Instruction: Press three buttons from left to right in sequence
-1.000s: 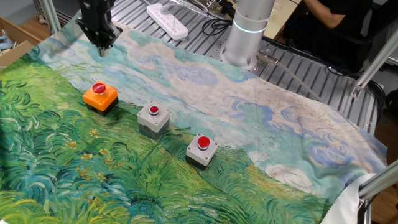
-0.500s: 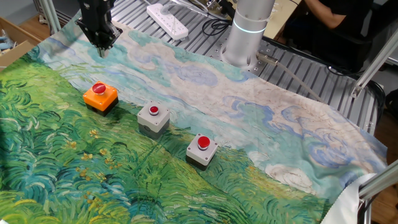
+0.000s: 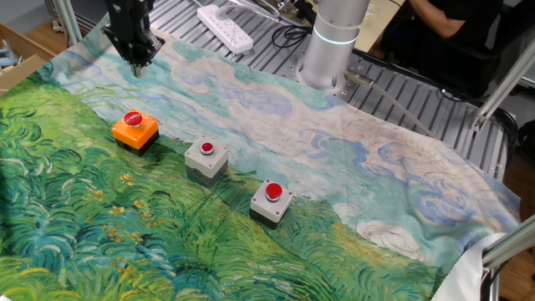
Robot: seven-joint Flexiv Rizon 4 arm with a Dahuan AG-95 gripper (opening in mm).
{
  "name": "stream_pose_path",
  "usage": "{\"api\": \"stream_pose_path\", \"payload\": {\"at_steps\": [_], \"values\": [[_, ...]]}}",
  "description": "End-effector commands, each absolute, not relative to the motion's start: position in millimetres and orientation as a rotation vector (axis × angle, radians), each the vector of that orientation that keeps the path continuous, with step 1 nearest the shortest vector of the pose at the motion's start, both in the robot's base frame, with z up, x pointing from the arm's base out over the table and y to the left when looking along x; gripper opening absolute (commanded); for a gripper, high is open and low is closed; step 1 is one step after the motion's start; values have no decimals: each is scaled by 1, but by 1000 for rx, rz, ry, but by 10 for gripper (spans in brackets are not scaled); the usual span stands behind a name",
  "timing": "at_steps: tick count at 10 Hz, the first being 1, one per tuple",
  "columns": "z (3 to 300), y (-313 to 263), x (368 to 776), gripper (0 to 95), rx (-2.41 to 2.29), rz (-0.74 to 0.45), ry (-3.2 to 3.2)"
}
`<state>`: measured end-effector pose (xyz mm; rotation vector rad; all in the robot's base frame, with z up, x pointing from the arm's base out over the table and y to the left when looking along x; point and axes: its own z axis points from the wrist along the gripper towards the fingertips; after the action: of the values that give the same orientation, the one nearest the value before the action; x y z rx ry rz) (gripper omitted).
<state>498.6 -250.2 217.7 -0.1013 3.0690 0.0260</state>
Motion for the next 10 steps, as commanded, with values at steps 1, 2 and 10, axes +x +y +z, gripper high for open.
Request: {"api": "stream_pose_path", "payload": {"at_steps": [1,2,10], "values": [[218,-250,498,0,-74,39,3056],[218,-250,498,0,-53,37,3055],[218,-250,498,0,-44,12,3065]]}}
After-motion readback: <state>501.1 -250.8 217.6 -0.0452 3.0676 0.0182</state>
